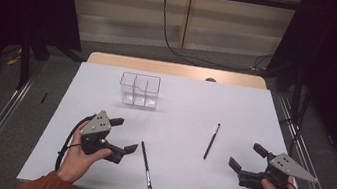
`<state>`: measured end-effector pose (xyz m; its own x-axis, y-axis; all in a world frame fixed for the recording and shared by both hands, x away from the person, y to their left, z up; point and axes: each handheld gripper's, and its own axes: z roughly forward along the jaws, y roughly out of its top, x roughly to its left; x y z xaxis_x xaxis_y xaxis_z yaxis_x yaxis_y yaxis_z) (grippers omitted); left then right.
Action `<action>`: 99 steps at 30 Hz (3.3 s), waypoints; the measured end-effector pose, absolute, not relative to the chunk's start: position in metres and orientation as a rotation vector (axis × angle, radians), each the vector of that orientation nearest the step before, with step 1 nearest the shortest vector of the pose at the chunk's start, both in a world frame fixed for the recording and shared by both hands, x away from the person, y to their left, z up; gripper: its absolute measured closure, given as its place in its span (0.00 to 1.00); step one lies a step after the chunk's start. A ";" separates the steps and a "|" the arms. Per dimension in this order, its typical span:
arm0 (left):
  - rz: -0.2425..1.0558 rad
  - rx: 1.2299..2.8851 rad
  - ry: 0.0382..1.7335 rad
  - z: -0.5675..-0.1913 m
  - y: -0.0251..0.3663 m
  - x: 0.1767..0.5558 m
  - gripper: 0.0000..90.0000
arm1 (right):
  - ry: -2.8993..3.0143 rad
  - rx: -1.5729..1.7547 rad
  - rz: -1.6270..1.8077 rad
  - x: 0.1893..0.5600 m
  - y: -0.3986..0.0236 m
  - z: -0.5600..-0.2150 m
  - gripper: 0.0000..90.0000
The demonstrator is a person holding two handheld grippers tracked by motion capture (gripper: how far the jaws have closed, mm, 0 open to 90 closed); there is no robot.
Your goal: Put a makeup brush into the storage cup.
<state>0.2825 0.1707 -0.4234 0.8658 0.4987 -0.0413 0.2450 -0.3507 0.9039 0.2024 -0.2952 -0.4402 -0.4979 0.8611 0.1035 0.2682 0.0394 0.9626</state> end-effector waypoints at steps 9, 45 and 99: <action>0.207 2.055 0.464 -0.424 0.156 0.291 0.05 | 1.809 1.137 1.481 0.202 -0.295 -0.440 0.00; 0.055 2.518 0.148 -0.424 0.107 0.325 0.08 | 1.829 1.128 1.484 0.202 -0.294 -0.440 0.00; -0.073 2.752 -0.259 -0.457 0.070 0.317 0.17 | 1.841 1.128 1.479 0.203 -0.293 -0.441 0.00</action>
